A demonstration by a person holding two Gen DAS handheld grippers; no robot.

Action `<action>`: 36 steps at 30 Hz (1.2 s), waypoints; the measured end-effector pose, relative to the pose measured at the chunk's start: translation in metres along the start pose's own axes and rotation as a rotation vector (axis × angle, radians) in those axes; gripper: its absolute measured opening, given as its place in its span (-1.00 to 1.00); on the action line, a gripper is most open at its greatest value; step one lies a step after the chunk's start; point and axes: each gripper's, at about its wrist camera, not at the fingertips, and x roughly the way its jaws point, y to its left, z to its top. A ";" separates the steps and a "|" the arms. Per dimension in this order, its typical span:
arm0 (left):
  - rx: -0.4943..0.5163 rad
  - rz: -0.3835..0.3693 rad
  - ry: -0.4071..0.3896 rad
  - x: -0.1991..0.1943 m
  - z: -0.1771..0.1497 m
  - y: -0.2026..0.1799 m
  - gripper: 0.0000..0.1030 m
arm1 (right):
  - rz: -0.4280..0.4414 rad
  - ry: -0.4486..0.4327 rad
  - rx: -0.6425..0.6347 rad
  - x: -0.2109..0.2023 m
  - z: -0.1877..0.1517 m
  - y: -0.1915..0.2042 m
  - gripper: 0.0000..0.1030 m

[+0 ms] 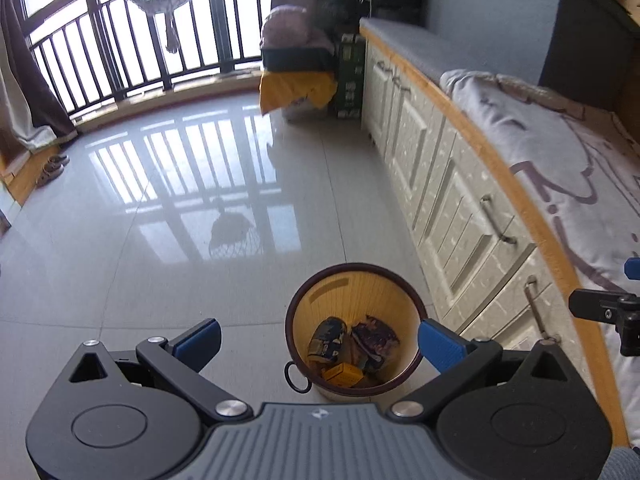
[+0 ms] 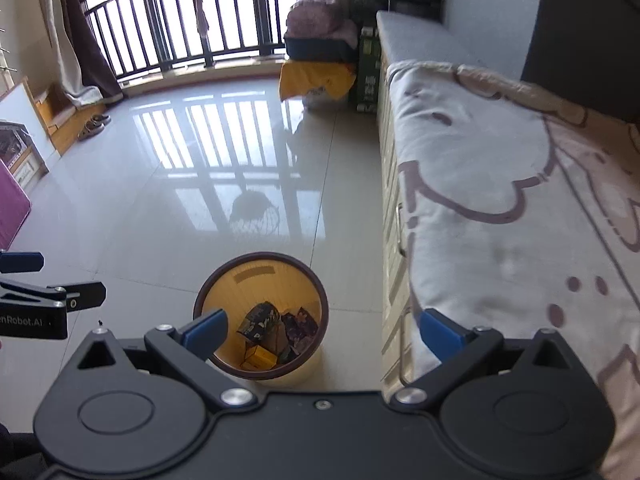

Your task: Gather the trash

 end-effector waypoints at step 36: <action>0.031 0.036 -0.185 -0.053 -0.082 -0.027 1.00 | -0.102 -0.229 0.043 -0.063 -0.105 -0.015 1.00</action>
